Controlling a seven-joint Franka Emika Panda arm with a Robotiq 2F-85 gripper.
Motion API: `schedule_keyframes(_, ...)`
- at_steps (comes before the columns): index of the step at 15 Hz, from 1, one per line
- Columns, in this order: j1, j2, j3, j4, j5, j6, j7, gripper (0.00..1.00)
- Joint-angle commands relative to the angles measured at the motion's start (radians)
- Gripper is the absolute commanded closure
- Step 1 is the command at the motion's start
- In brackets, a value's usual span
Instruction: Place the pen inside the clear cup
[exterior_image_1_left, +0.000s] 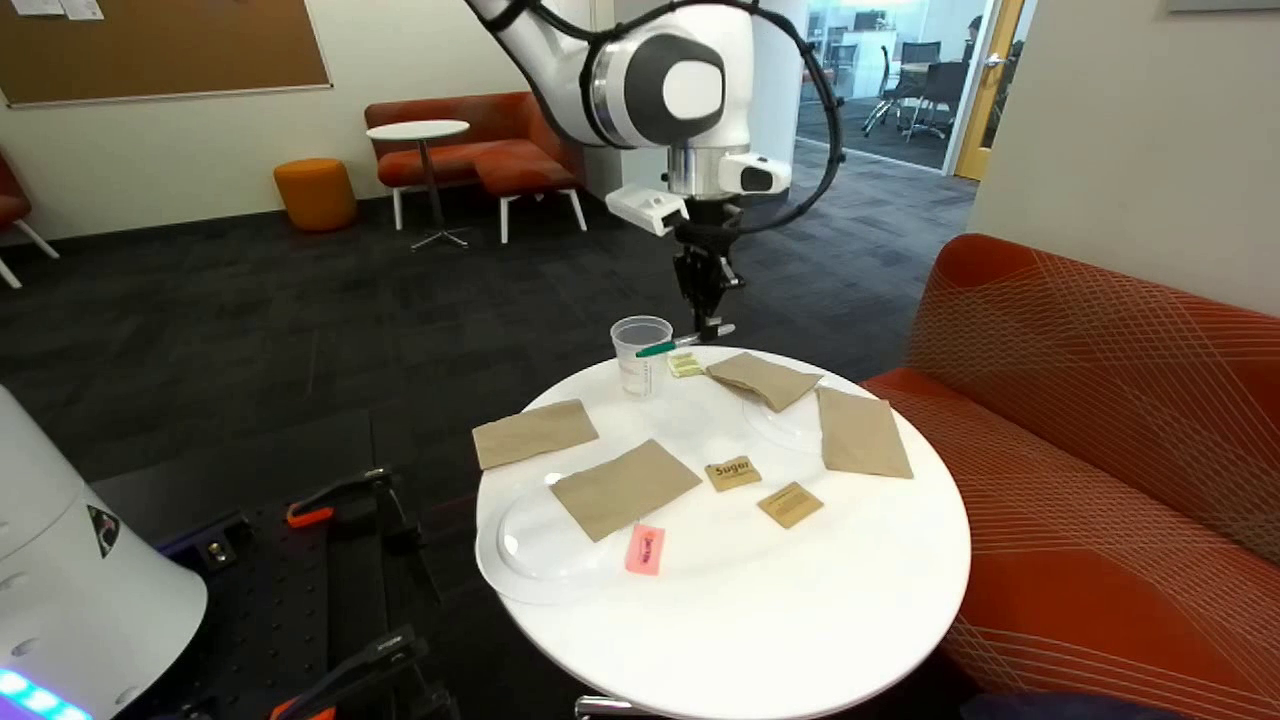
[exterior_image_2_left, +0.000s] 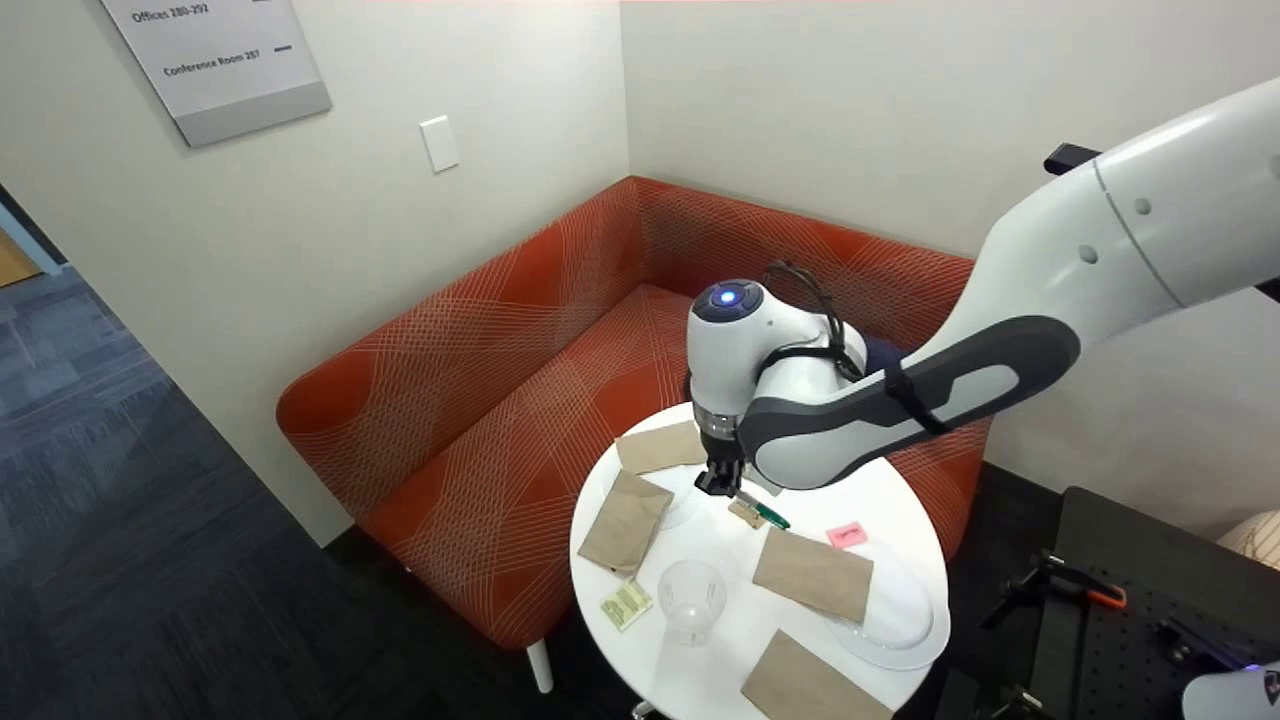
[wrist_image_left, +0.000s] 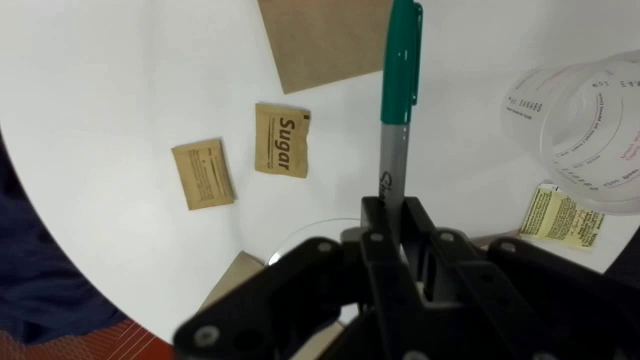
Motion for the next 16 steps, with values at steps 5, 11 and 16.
schedule_keyframes(5, -0.018, -0.258, 0.039, -0.13, -0.038, -0.1, -0.099, 0.97)
schedule_keyframes(11, -0.028, -0.266, 0.056, -0.12, -0.033, -0.083, -0.125, 0.87)
schedule_keyframes(16, -0.027, -0.252, 0.056, -0.12, -0.033, -0.082, -0.125, 0.97)
